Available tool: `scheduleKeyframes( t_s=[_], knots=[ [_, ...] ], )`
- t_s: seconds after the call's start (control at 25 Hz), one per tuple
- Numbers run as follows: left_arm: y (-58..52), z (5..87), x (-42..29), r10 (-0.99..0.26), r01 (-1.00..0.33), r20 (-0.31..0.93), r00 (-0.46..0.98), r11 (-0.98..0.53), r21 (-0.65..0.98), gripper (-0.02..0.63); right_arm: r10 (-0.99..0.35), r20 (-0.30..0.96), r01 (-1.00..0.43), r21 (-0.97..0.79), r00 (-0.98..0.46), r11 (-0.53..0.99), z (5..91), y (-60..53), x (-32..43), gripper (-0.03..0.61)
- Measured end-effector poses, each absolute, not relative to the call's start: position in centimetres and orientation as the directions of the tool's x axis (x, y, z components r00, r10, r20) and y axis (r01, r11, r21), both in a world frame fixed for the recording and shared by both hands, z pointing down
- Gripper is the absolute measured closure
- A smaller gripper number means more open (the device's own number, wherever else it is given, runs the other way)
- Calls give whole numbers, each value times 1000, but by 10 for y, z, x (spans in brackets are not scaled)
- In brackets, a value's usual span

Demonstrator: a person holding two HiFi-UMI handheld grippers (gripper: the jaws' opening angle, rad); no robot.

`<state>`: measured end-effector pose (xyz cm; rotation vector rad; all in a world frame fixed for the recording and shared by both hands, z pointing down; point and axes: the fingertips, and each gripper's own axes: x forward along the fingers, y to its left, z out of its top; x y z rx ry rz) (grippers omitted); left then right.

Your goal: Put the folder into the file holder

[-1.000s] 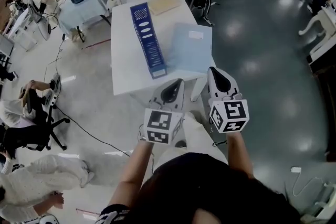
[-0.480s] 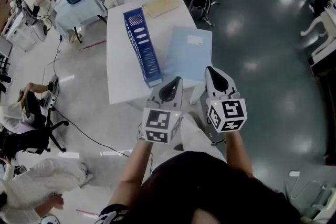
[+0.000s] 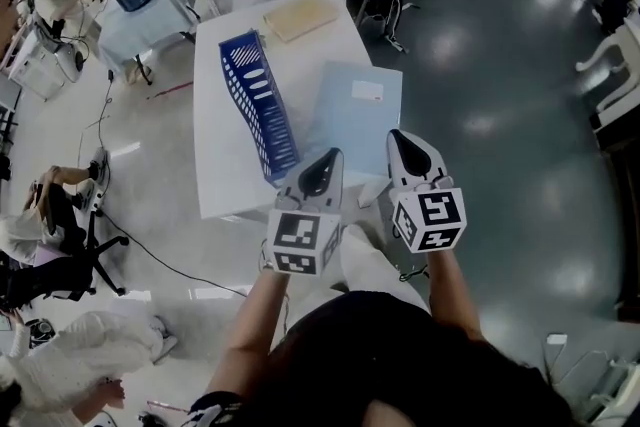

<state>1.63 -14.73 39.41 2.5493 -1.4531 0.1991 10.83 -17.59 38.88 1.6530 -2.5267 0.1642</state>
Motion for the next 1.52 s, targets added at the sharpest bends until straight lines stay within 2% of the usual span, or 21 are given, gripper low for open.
scheduleKeyframes(
  t_s=[1.08,1.52],
  knots=[
    [-257,446,39,-860,-903,277,429,-399,162,607,-842,319,-898,-99,-436,428,466,-308,147,572],
    [-284,469,43,-860,-913,308,406,-366,182,607,-806,381,-892,-183,-452,414,510,-342,164,522]
  ],
)
